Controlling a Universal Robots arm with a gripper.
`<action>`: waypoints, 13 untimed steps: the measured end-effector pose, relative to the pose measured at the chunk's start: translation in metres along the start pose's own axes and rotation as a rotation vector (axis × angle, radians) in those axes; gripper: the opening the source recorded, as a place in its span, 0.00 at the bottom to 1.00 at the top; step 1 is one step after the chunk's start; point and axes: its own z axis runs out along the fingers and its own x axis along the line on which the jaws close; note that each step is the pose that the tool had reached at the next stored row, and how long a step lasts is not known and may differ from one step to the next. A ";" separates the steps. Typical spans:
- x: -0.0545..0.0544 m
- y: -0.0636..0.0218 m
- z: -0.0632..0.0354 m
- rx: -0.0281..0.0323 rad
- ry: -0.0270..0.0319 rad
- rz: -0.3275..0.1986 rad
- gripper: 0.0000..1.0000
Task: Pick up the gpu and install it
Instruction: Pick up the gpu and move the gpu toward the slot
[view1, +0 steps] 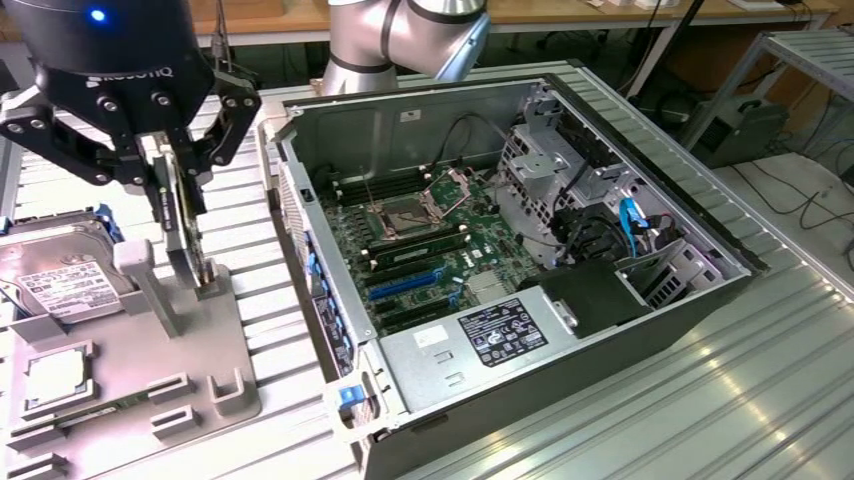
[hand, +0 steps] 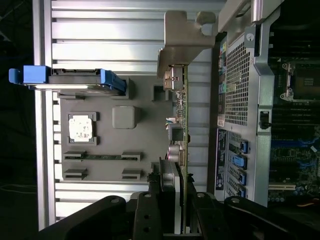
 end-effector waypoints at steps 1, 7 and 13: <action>-0.002 0.0000 0.0000 0.0000 0.0000 0.000 0.28; -0.016 -0.0003 -0.0001 0.0000 0.0000 0.000 0.28; -0.031 -0.0005 -0.0001 0.0000 0.0000 0.000 0.28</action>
